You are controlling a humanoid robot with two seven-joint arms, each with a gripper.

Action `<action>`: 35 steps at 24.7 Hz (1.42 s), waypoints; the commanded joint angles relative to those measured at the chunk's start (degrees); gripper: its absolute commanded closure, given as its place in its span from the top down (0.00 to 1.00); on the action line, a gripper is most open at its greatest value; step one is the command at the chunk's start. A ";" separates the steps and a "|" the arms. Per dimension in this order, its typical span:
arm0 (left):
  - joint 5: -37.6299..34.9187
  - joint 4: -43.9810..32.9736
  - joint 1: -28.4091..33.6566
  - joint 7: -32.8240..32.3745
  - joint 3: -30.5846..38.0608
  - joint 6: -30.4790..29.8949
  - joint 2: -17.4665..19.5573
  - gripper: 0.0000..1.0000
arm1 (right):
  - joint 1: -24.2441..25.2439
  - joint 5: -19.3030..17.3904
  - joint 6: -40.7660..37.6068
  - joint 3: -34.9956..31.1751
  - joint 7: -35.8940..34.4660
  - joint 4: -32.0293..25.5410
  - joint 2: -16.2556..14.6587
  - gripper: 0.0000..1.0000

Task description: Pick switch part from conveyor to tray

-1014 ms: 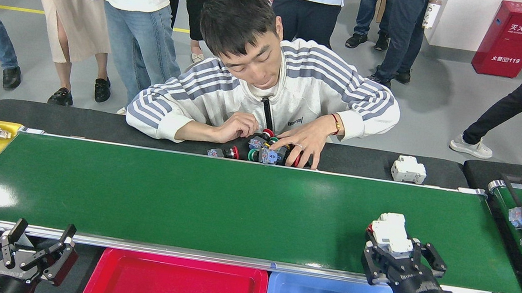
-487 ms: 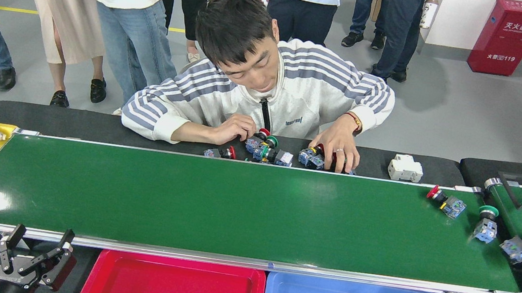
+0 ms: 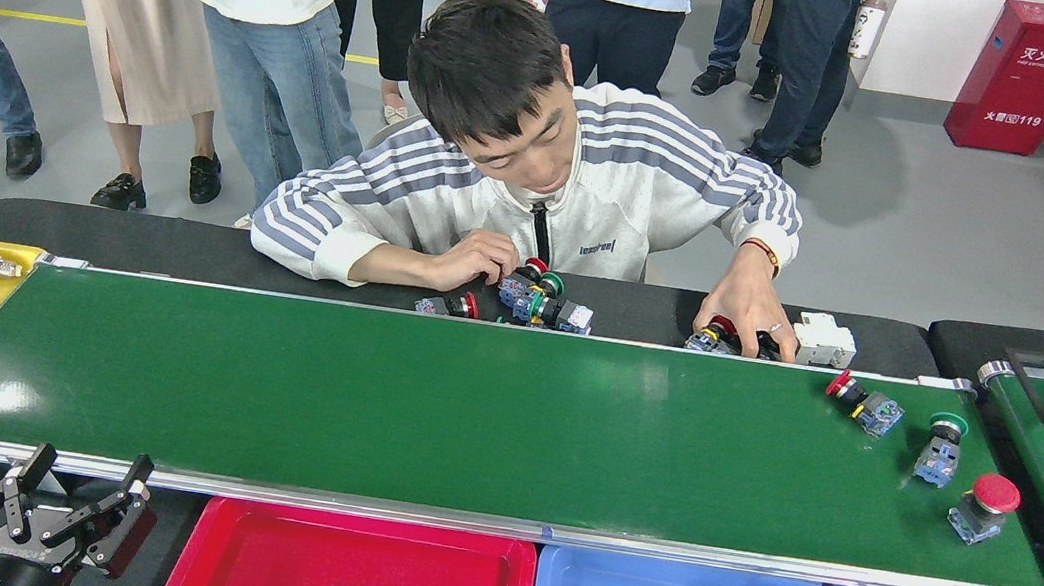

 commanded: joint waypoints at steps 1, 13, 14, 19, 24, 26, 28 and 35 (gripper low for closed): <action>-0.06 -0.42 -0.76 0.19 -1.18 -0.24 0.67 1.00 | -3.00 0.19 0.24 -0.70 0.23 1.83 -0.41 0.97; -0.06 1.77 -3.48 0.19 -3.28 -0.15 0.84 1.00 | -13.81 0.45 3.05 -0.26 1.72 13.52 -4.10 0.94; -0.06 1.86 -3.66 0.19 -3.46 -0.15 0.84 1.00 | -14.60 0.89 2.96 -0.17 1.72 14.58 -4.10 0.87; -0.15 1.86 -4.54 0.19 -4.34 -0.15 0.84 1.00 | -16.19 3.18 2.43 2.81 1.63 17.39 -5.69 0.20; -0.06 2.74 -4.63 0.10 -4.34 -0.15 0.84 1.00 | -16.27 2.82 1.73 4.40 1.55 17.48 -6.39 0.04; -0.06 3.00 -4.80 0.10 -4.34 -0.15 0.84 1.00 | -16.45 2.74 -0.82 4.66 1.46 16.77 -5.86 0.02; -0.06 3.09 -4.80 0.10 -4.25 -0.15 0.84 1.00 | -16.45 2.74 -6.27 4.84 1.37 14.40 -4.63 0.02; -0.06 3.18 -4.71 0.01 -4.08 -0.15 0.93 1.00 | -16.54 3.09 -25.95 12.66 1.55 8.42 -0.24 0.02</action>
